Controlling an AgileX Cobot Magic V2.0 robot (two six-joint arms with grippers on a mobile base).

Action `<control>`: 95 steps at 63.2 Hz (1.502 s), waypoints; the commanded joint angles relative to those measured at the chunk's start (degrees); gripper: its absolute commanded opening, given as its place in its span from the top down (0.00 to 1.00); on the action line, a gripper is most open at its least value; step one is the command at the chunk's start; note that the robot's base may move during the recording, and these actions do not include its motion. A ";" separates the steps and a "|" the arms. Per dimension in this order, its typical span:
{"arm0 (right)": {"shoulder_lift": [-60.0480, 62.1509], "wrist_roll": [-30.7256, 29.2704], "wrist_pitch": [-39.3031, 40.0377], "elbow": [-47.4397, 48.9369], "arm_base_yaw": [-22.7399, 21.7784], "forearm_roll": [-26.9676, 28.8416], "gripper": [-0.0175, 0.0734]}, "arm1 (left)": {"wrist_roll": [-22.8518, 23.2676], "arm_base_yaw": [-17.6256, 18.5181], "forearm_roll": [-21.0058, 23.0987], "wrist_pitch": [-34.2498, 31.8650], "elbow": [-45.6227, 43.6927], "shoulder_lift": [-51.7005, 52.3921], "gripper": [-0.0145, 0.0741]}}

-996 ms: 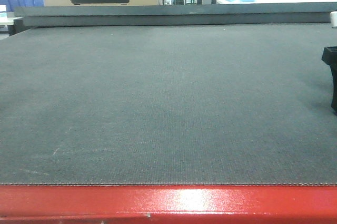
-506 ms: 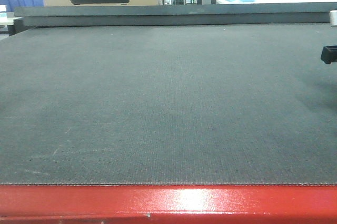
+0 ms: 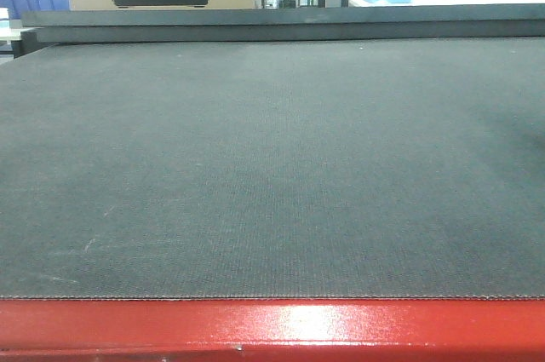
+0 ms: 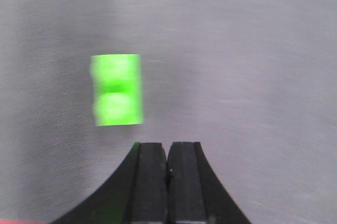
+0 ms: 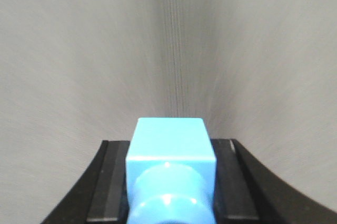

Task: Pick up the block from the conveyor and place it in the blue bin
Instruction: 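Lower left gripper onto the green block and close on it, then lift both held blocks up off the conveyor belt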

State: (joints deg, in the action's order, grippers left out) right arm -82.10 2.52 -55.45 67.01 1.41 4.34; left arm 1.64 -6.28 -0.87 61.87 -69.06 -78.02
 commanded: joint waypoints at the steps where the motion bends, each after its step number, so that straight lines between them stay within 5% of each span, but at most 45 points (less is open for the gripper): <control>1: 3.97 -0.65 3.07 0.45 -0.16 -0.55 0.99 | -0.35 -3.26 -0.53 -0.78 -0.15 -1.07 0.96; 25: 5.35 -0.65 4.52 0.45 -0.16 -0.55 0.99 | -2.96 -4.75 0.44 -7.43 -0.15 -8.55 0.94; 39: 4.10 -0.65 4.77 0.45 -0.16 -0.55 0.99 | -3.05 -3.64 0.54 -7.55 -0.15 -12.39 0.55; 50: 3.03 -0.65 4.89 0.45 -0.16 -0.55 0.99 | -3.10 -1.92 0.07 -8.42 -0.15 -16.44 0.43; 79: 3.04 -0.65 4.89 0.34 -0.16 -0.55 0.99 | -3.10 -1.65 -0.27 -9.37 -0.15 -23.59 0.48; 84: 3.04 -0.65 4.89 0.34 -0.16 -0.55 0.99 | -3.10 -1.65 -0.84 -9.37 -0.26 -23.59 0.56; 95: 3.04 -0.65 4.89 0.34 -0.16 -0.43 0.99 | -3.10 -1.65 -1.06 -9.37 -0.26 -23.59 0.92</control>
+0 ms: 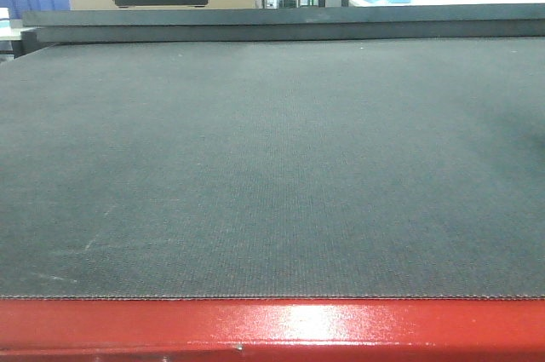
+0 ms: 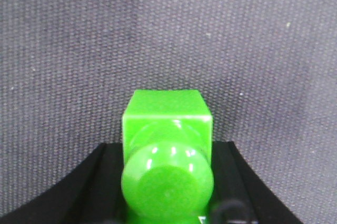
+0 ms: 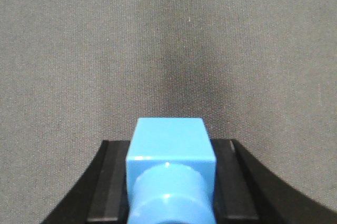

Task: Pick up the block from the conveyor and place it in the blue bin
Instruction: 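Lift both held blocks up off the conveyor belt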

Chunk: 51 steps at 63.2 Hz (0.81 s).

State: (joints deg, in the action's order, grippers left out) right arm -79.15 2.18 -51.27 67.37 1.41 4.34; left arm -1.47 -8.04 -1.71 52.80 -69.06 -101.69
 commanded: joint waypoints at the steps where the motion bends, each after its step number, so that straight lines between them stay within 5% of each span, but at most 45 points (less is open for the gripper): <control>1: 0.08 -0.31 0.71 -0.01 -0.16 -0.30 0.99 | 0.01 0.10 -0.23 -0.30 -0.26 0.08 0.96; 27: 0.08 -0.31 1.28 -0.01 0.05 1.06 0.99 | -0.50 3.67 1.35 -1.28 -0.26 7.82 0.96; 43: 0.08 -1.59 2.03 -0.01 3.40 1.42 0.99 | -1.22 11.49 3.06 -11.20 -0.26 14.60 0.96; 51: 0.42 -4.01 2.65 -0.01 6.22 1.42 0.99 | 2.08 16.07 3.06 -14.93 -0.26 17.25 0.96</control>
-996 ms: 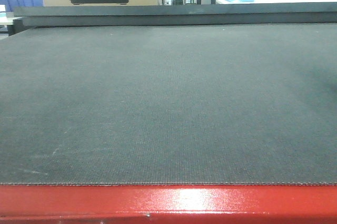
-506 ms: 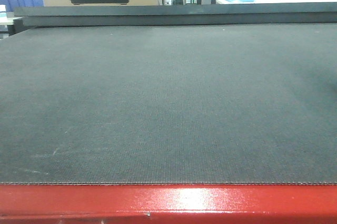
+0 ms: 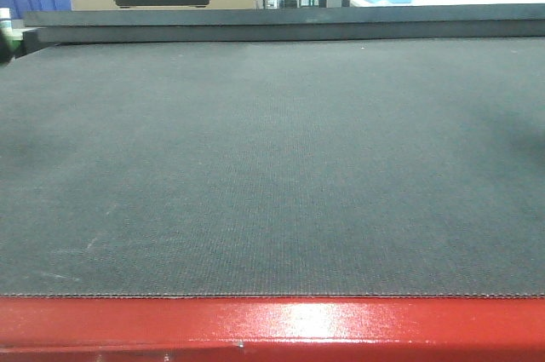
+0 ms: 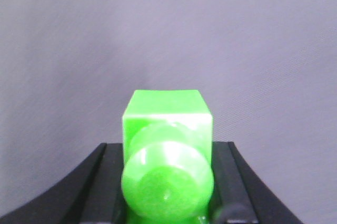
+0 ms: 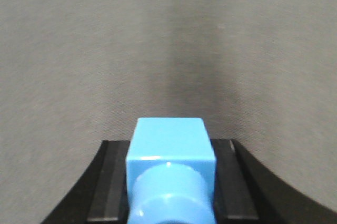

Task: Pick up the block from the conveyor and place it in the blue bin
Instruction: 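Lift both held blocks up off the conveyor belt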

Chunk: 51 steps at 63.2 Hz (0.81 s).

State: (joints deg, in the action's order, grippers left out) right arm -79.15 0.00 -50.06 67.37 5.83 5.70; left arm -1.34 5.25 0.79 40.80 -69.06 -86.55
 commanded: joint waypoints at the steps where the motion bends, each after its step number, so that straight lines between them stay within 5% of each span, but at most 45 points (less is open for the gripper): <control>1: 0.44 -2.13 1.60 -0.01 2.13 0.06 0.99 | 2.07 3.31 0.57 -3.43 -0.26 2.60 0.96; 16: 5.60 -4.09 4.41 -0.35 5.68 0.06 0.99 | 2.38 10.49 0.46 -10.11 -0.16 10.35 0.96; 29: 16.15 -4.48 14.30 -7.53 5.68 0.06 0.99 | 2.38 10.87 -0.02 -11.72 0.88 20.16 0.96; 42: 28.40 -4.63 26.44 -18.28 5.68 0.06 0.99 | 2.38 10.87 -0.79 -20.13 11.18 32.55 0.96; 51: 33.67 -4.63 27.14 -21.76 5.68 0.06 0.99 | 2.38 10.87 -1.09 -25.14 18.21 40.91 0.96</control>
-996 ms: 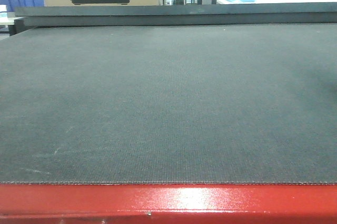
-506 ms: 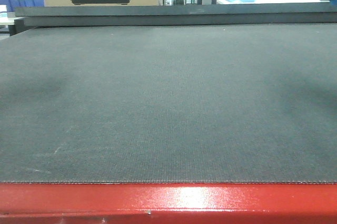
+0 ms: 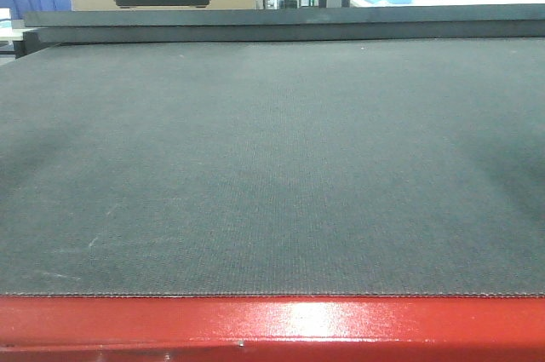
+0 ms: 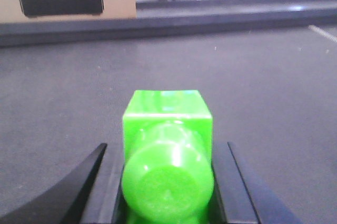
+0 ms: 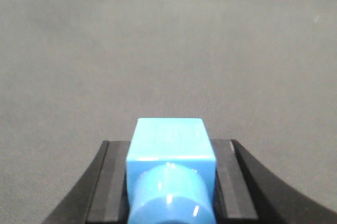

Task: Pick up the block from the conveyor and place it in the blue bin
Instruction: 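Lift both held blocks up off the conveyor belt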

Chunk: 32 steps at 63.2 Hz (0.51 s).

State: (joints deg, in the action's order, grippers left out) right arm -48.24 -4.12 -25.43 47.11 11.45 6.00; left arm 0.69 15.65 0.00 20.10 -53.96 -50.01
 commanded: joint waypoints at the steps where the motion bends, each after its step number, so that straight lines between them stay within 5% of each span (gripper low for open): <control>1: 3.08 -0.51 2.36 -1.65 0.06 -0.23 0.99 | 0.34 0.48 -0.76 -4.98 3.61 5.43 0.96; 9: 5.03 -0.51 1.84 -1.63 0.06 0.44 0.99 | 0.34 0.48 -4.63 -6.19 5.33 9.97 0.96; 23: 6.97 -0.69 3.17 -1.44 0.06 7.40 0.99 | 0.34 0.20 -4.73 -0.62 5.35 14.57 0.96; 32: 9.44 -7.51 3.07 -2.09 0.06 7.40 0.99 | 1.36 -0.71 -4.59 -0.45 8.49 16.62 0.96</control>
State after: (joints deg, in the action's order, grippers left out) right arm -40.57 -7.88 -23.96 45.56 11.45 13.22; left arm 1.01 15.38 -4.56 19.57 -47.02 -34.64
